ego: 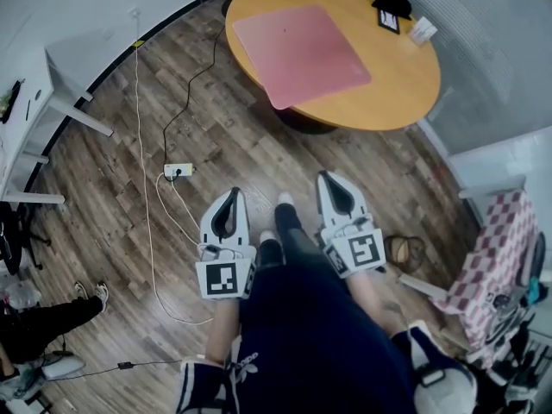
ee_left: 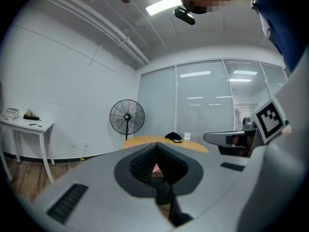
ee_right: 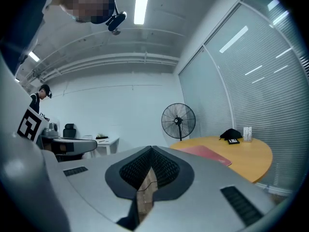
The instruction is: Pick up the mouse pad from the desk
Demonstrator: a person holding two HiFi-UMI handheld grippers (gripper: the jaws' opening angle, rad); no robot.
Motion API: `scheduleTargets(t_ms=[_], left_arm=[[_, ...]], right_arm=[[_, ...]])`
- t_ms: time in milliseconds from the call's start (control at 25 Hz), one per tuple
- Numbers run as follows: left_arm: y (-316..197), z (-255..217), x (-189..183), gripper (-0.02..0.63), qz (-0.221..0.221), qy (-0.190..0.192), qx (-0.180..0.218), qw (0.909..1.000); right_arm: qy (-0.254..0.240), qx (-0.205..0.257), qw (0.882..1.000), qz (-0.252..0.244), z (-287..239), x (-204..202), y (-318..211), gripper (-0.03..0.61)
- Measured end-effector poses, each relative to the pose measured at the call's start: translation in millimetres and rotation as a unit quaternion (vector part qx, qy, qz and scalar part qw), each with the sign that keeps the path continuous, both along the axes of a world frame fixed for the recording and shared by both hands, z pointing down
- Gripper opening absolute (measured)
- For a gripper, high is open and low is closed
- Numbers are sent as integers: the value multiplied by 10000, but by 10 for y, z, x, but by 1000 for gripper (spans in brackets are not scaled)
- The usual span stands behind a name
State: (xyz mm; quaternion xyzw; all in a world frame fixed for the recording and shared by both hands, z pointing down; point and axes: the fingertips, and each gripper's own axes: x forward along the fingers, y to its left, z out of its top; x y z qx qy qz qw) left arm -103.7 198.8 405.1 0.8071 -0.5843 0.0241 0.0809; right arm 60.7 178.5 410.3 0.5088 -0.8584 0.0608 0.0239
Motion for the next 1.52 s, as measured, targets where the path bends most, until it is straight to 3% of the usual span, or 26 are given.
scheduleTargets(t_ms=[640, 1040, 1120, 1280, 1520], left_arm=[[-1514, -48, 282, 5, -222, -150, 150, 9995], [-1856, 5, 300, 5, -354, -162, 100, 9992], [-1918, 24, 291, 5, -303, -267, 43, 9992], [-2079, 2, 257, 5, -246, -52, 100, 9996], [-2457, 12, 121, 5, 77, -35, 26, 10000]], right_arm=[[86, 71, 9992, -376, 9, 310, -1544, 3], [68, -62, 9990, -442, 93, 388, -1905, 3], [61, -81, 9991, -403, 104, 387, -1958, 3], [95, -96, 9994, -307, 122, 341, -2056, 3], [121, -241, 9996, 9, 159, 245, -2296, 3]])
